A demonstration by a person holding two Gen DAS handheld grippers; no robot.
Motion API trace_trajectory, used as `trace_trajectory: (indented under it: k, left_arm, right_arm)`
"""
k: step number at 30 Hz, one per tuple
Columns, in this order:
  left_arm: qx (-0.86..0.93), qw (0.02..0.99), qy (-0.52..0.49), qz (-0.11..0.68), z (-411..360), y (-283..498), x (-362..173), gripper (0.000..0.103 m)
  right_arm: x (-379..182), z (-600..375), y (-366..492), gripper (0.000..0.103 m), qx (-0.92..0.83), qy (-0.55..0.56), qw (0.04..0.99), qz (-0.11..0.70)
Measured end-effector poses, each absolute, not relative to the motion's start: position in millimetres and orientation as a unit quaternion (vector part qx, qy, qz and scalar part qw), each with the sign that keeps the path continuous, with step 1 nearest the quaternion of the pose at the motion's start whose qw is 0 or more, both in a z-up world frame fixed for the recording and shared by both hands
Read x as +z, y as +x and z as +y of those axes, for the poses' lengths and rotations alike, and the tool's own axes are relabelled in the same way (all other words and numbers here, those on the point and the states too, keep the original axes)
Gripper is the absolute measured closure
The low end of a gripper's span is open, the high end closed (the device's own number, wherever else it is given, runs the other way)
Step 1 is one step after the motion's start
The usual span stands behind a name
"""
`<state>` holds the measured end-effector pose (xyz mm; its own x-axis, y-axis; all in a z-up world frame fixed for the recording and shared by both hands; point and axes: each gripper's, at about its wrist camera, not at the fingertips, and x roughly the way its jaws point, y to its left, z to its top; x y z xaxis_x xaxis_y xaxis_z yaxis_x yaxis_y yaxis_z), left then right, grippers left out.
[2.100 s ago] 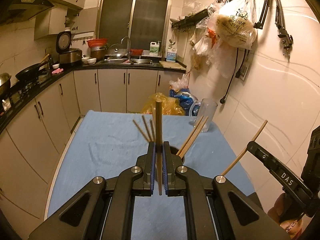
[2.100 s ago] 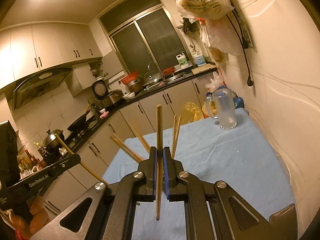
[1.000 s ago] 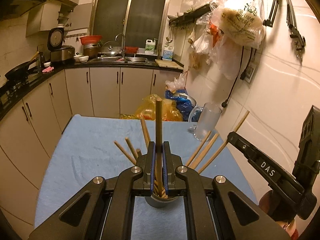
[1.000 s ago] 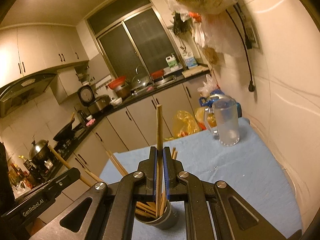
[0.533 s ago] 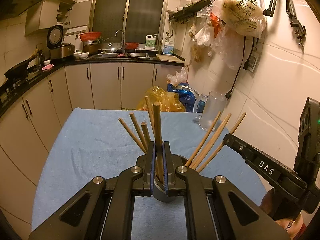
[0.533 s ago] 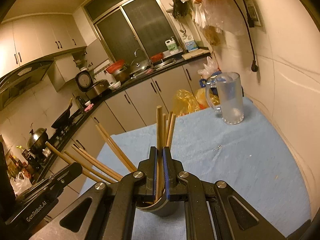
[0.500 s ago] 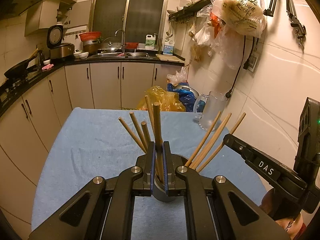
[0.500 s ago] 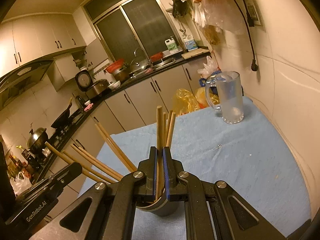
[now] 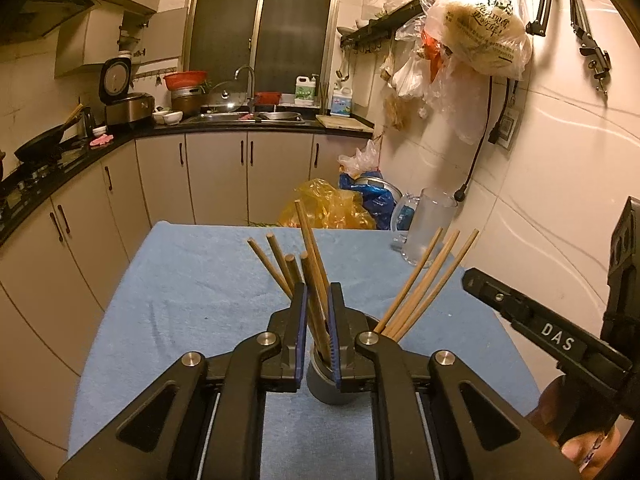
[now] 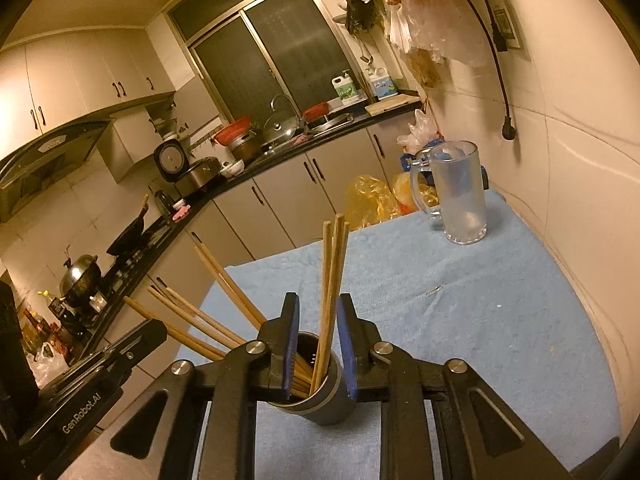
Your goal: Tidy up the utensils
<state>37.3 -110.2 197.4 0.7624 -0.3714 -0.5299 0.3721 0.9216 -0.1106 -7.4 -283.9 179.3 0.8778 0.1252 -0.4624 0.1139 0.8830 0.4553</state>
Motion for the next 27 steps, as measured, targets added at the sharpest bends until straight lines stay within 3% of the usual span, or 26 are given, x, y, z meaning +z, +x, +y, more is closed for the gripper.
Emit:
trace_trajectory:
  k: [10,14,16,20,23,27]
  left_arm:
    - [-0.170,0.951,0.004,0.258,-92,-10,197,0.062]
    - [-0.142,0.952,0.008,0.273,-77,-31,177,0.053]
    - [-0.129,0.951,0.008,0.282,-67,-40,166,0.043]
    - [-0.098,0.950,0.018,0.295,-51,-58,145,0.039]
    - [-0.080,0.949,0.020,0.304,-40,-75,133,0.030]
    - [-0.054,0.950,0.044,0.305,-36,-98,121,0.021]
  right_arm:
    - [182,-287,-58,0.073,-0.016,0.231,0.944,0.234]
    - [173,-283,-82,0.060,-0.024,0.225,0.945,0.235]
    - [168,-278,-92,0.058,-0.028,0.217,0.946,0.240]
    - [156,-263,-115,0.052,-0.032,0.193,0.948,0.252]
    - [145,-251,-132,0.044,-0.039,0.186,0.947,0.259]
    - [125,-237,-153,0.041,-0.051,0.186,0.942,0.276]
